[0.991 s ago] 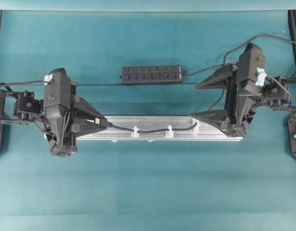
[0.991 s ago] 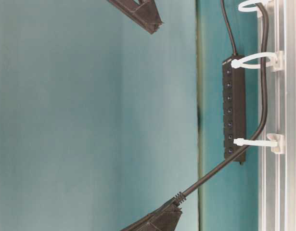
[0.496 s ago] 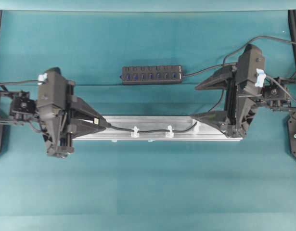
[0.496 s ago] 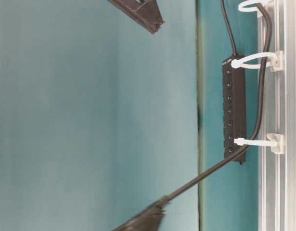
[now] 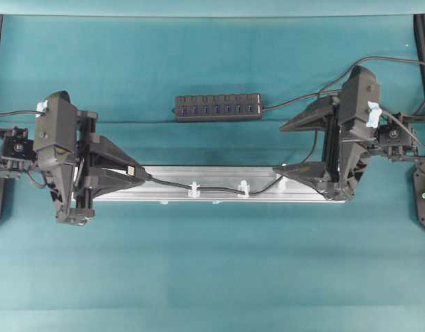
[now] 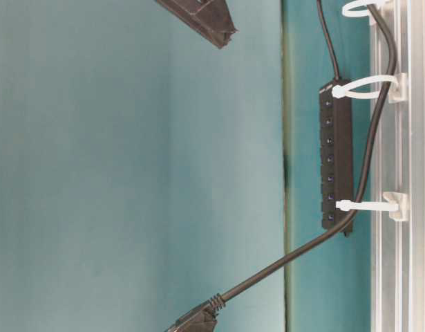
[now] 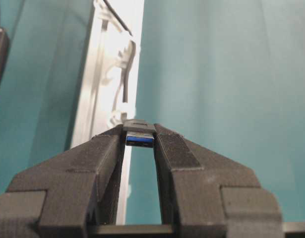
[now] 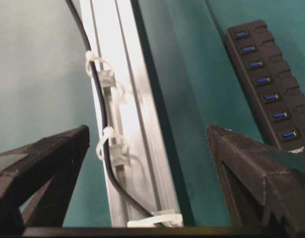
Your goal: Pass the USB cable through three rings with both arms.
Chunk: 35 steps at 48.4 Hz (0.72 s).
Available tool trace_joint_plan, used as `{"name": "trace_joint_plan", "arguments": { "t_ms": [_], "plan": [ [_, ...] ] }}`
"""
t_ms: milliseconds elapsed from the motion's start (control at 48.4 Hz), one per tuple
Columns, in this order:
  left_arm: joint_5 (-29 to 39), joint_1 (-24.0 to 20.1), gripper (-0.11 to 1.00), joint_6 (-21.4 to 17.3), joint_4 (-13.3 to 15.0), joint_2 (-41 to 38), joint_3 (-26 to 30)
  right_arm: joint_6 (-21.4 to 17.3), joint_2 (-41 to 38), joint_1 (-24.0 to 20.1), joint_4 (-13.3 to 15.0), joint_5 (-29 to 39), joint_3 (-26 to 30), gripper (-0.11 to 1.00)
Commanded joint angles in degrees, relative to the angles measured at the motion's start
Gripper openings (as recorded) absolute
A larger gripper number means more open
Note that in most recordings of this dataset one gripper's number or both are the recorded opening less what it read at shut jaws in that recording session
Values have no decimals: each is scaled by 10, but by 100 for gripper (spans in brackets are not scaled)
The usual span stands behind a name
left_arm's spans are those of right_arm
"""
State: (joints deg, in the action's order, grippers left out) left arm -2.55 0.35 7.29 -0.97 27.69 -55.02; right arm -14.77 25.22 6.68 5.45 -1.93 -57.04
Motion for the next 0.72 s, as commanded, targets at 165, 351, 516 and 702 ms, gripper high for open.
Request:
{"name": "trace_joint_plan", "arguments": {
  "t_ms": [165, 351, 516, 702],
  "plan": [
    [-6, 2, 24, 1, -1, 4, 9, -6, -9, -12, 0, -25, 11, 77],
    [-6, 3, 24, 1, -1, 4, 9, -6, -15, -14, 0, -25, 16, 77],
    [-6, 4, 24, 2, -1, 3, 10, -5, -15, -14, -1, -22, 16, 77],
    [-6, 4, 24, 2, 0, 3, 10, -5, -15, -14, -1, -20, 16, 77]
  ]
}}
